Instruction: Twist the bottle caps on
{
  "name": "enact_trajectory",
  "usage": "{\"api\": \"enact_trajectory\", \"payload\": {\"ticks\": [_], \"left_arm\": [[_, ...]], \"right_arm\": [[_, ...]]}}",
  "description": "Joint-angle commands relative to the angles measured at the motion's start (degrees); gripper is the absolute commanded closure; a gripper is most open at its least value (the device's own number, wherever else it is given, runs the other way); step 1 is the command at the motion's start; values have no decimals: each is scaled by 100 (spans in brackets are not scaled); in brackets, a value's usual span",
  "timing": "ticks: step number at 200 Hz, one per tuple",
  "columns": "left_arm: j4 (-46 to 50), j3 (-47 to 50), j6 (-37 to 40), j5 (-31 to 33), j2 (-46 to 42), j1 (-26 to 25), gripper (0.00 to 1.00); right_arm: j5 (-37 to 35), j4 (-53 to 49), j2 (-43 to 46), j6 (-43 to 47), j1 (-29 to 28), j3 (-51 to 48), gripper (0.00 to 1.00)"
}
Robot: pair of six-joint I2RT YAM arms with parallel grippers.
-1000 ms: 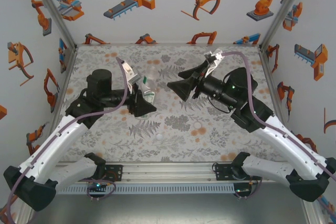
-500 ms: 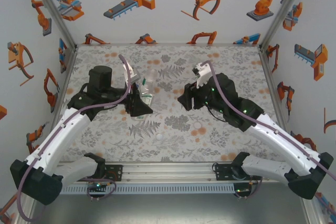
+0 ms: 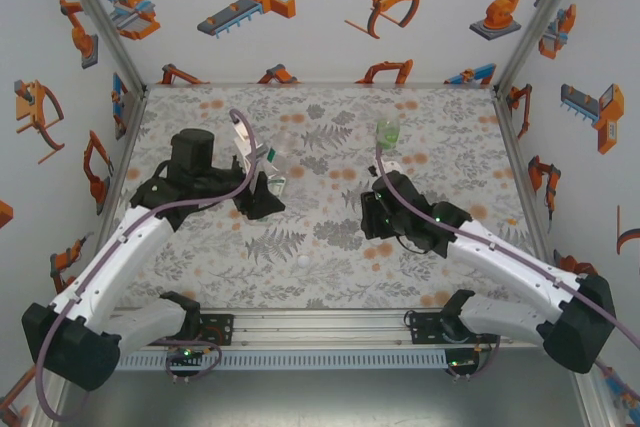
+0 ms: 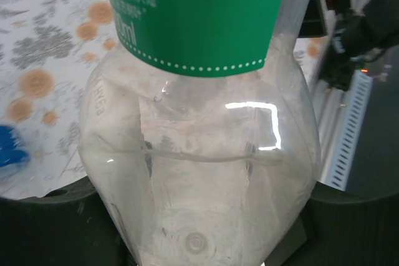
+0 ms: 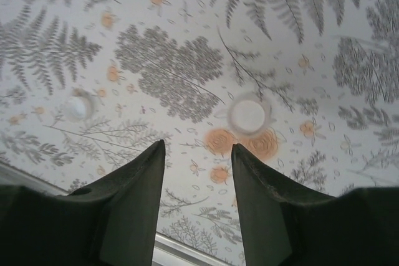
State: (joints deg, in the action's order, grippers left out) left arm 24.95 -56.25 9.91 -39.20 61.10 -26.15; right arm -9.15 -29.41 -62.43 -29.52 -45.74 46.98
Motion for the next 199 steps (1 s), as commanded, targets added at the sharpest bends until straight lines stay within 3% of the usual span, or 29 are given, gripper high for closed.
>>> {"api": "enact_trajectory", "payload": {"ticks": [1, 25, 54, 149, 199], "left_arm": [[-19, 121, 194, 994, -249, 30, 100], [-54, 231, 157, 1477, -432, 29, 100], [-79, 333, 134, 1834, -621, 24, 100], [-138, 426, 133, 1952, -762, 23, 100], [-157, 439, 103, 1951, -749, 24, 100]], "right_arm": [[-222, -309, -288, -702, 335, -83, 54], [105, -198, -725, -612, 494, -119, 42], [85, -132, -1309, -661, 574, -58, 39], [503, 491, -2442, -567, 847, -49, 44], [493, 410, -2600, -476, 847, 54, 53]]}}
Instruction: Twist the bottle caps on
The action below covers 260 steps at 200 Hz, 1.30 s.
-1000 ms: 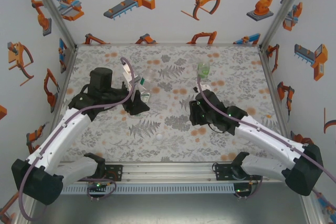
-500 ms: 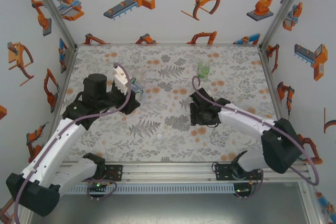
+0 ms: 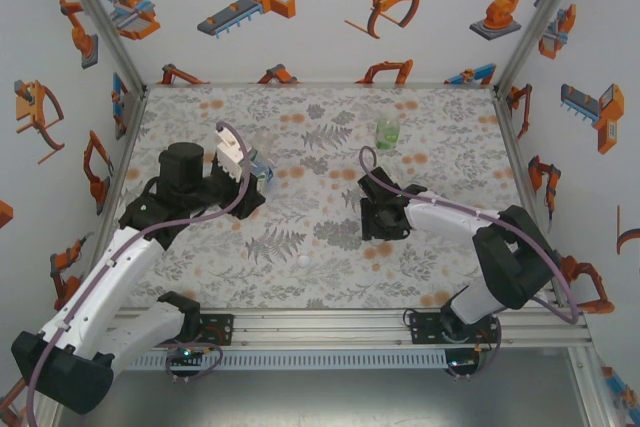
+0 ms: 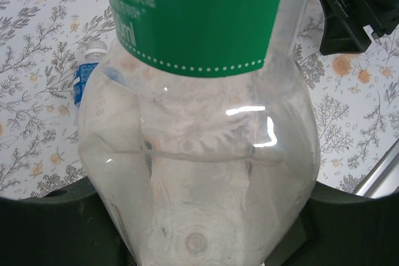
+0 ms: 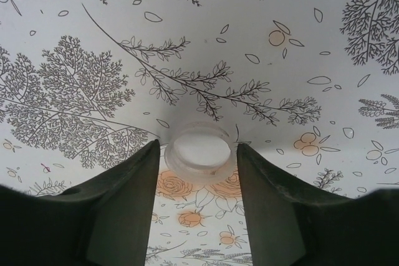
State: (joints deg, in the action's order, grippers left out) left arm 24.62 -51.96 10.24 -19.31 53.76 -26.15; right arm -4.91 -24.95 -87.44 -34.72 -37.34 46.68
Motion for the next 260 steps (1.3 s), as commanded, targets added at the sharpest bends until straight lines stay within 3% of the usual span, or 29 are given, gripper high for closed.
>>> {"api": "enact_trajectory", "payload": {"ticks": [1, 68, 168, 260], "left_arm": [[-124, 11, 68, -38, -19, 23, 100], [-105, -6, 61, 6, 28, 24, 99], [-70, -31, 42, 72, 107, 31, 99], [-80, -47, 39, 98, 139, 23, 98]], "right_arm": [[69, -40, -103, 53, 8, 90, 53], [251, -168, -309, 123, -136, 638, 58], [324, -299, -1635, 246, -734, 2011, 57], [284, -539, -1253, 207, -809, 2116, 49]]}}
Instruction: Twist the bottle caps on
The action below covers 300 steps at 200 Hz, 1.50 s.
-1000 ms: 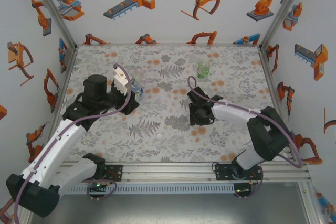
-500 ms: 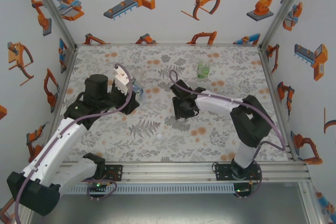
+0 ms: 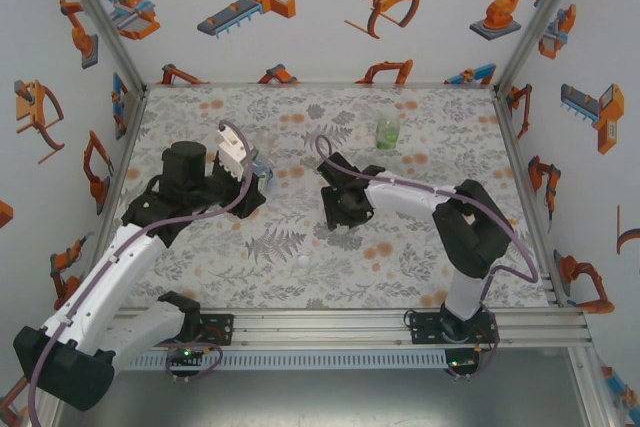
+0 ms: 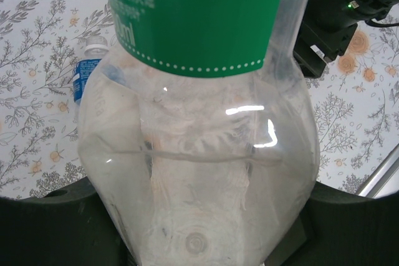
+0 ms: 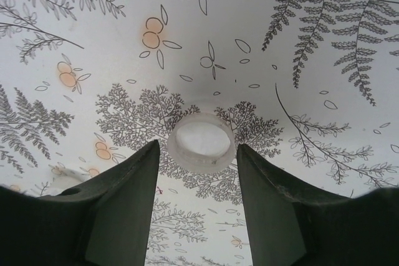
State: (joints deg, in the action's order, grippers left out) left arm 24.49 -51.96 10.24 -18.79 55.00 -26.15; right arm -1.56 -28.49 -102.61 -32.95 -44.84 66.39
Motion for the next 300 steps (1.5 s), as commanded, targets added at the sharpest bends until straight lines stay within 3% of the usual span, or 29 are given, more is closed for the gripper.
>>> {"api": "enact_trajectory", "payload": {"ticks": [1, 300], "left_arm": [[-67, -47, 39, 48, 17, 23, 98], [-67, -53, 22, 2, 81, 23, 98]], "right_arm": [[-44, -184, 261, 23, -60, 146, 49], [-80, -51, -83, -21, -113, 21, 49]]}}
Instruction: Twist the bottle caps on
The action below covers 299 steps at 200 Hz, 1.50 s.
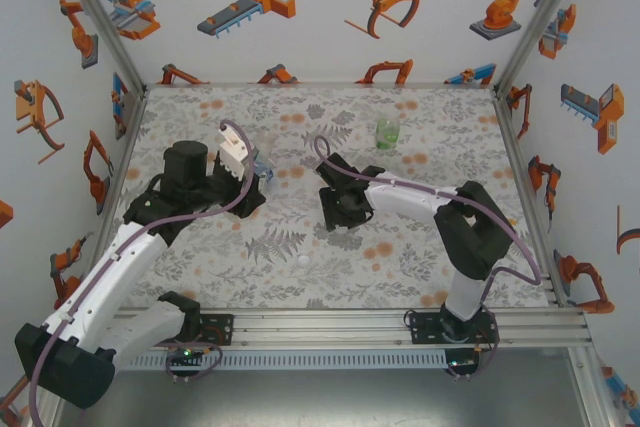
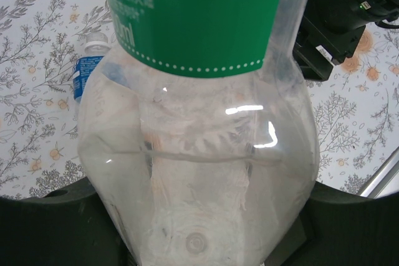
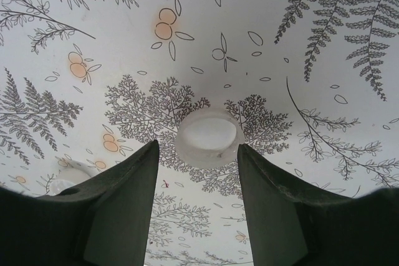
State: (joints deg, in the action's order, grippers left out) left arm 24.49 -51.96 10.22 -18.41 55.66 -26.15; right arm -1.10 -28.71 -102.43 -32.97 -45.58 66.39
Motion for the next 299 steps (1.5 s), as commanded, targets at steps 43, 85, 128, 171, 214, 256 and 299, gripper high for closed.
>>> {"api": "enact_trajectory", "payload": {"ticks": [43, 85, 128, 171, 214, 256, 299], "left_arm": [[-72, -62, 25, -36, 24, 24, 98], [-90, -56, 26, -40, 34, 30, 98], [-114, -57, 19, -77, 46, 26, 98], [-164, -37, 2, -85, 41, 28, 98], [-190, -25, 11, -79, 18, 22, 98], [-195, -28, 16, -67, 1, 31, 98], [-199, -33, 24, -59, 2, 28, 98]], "right_arm": [[-117, 23, -198, -42, -34, -26, 50], [-105, 174, -181, -95, -37, -150, 61], [201, 544, 15, -234, 1, -330, 78], [1540, 1977, 351, -886, 420, -1016, 79], [2308, 3181, 495, -1456, 1002, -1968, 73], [1763, 2308, 970, -1049, 1253, -2371, 62], [869, 1103, 1332, -678, 1256, -2096, 56]]}}
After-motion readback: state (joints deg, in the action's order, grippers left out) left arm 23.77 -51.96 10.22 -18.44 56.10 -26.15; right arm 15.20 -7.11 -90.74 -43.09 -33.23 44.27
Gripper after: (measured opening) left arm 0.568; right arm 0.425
